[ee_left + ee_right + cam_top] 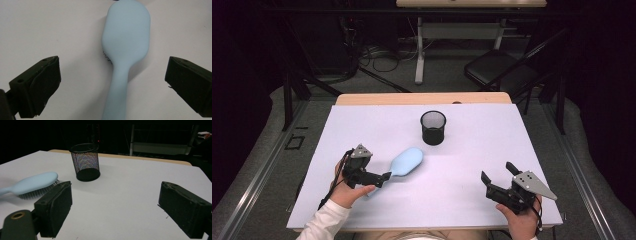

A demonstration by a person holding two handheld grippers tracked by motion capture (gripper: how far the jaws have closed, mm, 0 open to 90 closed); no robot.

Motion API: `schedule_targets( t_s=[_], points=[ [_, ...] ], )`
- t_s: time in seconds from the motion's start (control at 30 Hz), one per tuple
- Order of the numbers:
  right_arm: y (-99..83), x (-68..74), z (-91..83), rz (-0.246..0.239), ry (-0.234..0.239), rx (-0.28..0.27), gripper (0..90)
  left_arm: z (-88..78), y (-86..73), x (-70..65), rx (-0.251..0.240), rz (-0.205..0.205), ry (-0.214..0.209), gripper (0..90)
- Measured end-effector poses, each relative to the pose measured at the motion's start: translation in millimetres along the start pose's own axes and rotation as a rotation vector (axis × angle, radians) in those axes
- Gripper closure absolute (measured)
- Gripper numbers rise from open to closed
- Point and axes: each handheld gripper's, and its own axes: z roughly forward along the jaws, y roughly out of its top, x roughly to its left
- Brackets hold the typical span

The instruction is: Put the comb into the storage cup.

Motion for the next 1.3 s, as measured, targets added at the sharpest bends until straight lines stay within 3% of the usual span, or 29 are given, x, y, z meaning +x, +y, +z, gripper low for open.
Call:
schedule_targets(
  t_s=[0.2,0.87,1.03,1.3],
  points=[
    [-0.1,0.1,0.2,0.000,0.000,-0.001,11.3,-0.3,0.0,0.8,0.006,-0.016,-0.005,0.4],
    [-1.0,1.5,2.3,0.002,0.002,0.008,11.5,-5.4,9.3,3.5,0.018,-0.014,-0.045,0.5],
    [-0.9,0.9,2.1,0.003,-0.001,0.007,11.5,-5.0,14.5,5.5,0.041,0.000,-0.018,0.5],
    [-1.0,0.6,2.0,0.008,-0.001,0.008,11.5,-3.3,18.2,7.6,0.074,0.010,-0.010,0.5]
  ],
)
